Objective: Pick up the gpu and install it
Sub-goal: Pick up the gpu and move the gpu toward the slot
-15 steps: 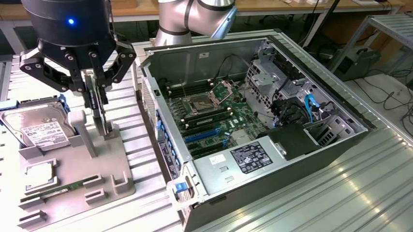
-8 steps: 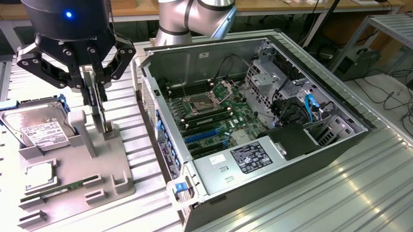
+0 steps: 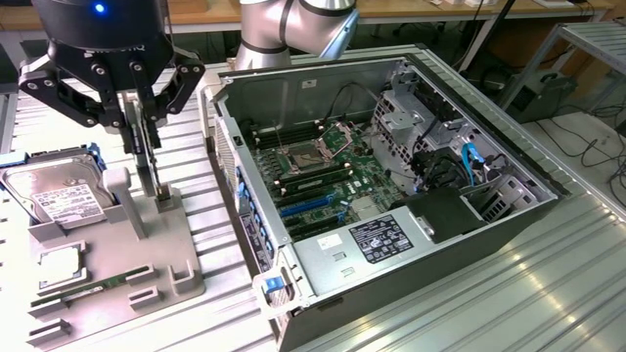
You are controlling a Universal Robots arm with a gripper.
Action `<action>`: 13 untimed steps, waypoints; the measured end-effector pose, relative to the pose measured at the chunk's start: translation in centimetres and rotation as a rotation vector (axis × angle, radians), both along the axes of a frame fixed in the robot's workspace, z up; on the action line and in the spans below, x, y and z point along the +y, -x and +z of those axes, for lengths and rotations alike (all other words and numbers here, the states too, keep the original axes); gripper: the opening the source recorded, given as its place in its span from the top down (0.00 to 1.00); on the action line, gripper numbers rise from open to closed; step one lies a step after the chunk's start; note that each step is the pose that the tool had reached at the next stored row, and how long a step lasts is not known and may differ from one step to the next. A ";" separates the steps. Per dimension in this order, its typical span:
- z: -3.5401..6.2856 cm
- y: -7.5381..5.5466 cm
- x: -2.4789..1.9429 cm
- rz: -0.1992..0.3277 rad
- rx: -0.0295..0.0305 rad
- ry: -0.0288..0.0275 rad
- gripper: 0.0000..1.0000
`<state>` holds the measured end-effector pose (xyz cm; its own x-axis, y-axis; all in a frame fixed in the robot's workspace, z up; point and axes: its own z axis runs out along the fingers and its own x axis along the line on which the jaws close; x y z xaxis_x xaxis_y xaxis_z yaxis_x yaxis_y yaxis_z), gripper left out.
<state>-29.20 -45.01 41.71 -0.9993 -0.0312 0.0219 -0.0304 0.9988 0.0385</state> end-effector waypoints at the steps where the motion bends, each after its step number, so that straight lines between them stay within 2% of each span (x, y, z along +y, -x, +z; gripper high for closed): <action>1: 0.12 0.0 0.00 0.000 0.0001 0.0000 0.72; 13: 1.42 0.0 0.00 0.000 0.0008 0.0001 0.72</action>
